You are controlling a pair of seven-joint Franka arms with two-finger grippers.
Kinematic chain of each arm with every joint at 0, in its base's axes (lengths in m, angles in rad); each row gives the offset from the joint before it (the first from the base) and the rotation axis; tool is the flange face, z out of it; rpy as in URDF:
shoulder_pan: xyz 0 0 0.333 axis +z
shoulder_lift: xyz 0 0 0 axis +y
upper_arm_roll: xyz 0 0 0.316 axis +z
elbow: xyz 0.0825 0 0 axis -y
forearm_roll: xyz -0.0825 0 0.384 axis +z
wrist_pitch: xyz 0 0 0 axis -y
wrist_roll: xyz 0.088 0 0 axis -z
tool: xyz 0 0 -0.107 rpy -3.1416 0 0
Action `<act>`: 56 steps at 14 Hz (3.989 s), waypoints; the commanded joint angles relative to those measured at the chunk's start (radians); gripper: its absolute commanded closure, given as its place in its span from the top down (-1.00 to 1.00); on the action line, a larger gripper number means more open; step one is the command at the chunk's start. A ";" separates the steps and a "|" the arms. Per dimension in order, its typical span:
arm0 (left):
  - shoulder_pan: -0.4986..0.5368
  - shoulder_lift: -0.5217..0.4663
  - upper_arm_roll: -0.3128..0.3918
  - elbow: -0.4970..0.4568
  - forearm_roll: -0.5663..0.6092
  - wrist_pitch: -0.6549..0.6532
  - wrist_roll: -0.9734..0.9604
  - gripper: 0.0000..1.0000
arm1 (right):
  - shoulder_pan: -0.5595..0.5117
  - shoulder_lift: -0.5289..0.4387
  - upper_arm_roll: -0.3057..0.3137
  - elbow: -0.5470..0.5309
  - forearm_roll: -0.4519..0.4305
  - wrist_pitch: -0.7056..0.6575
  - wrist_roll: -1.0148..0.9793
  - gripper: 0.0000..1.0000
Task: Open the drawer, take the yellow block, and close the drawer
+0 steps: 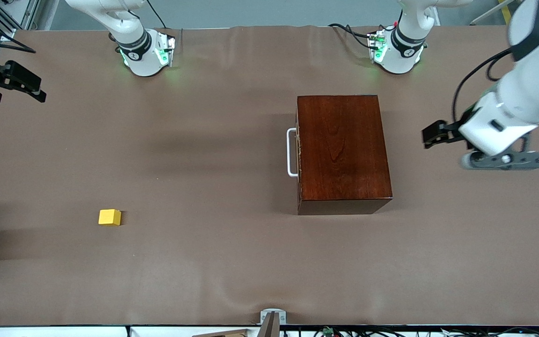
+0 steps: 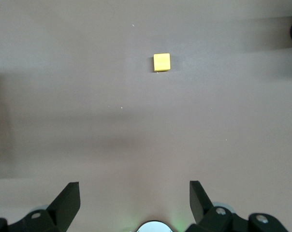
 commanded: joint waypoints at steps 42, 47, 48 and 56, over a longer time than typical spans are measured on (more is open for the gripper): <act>0.001 -0.208 0.144 -0.275 0.024 0.164 0.212 1.00 | -0.024 -0.004 -0.016 -0.059 -0.009 0.050 0.011 1.00; -0.001 -0.208 0.147 -0.274 0.024 0.166 0.212 1.00 | -0.032 -0.003 -0.014 -0.059 -0.009 0.058 0.011 1.00; -0.001 -0.208 0.147 -0.274 0.024 0.166 0.212 1.00 | -0.032 -0.003 -0.014 -0.059 -0.009 0.058 0.011 1.00; -0.001 -0.212 0.145 -0.274 0.024 0.166 0.211 1.00 | -0.026 -0.003 -0.013 -0.059 -0.008 0.058 0.011 1.00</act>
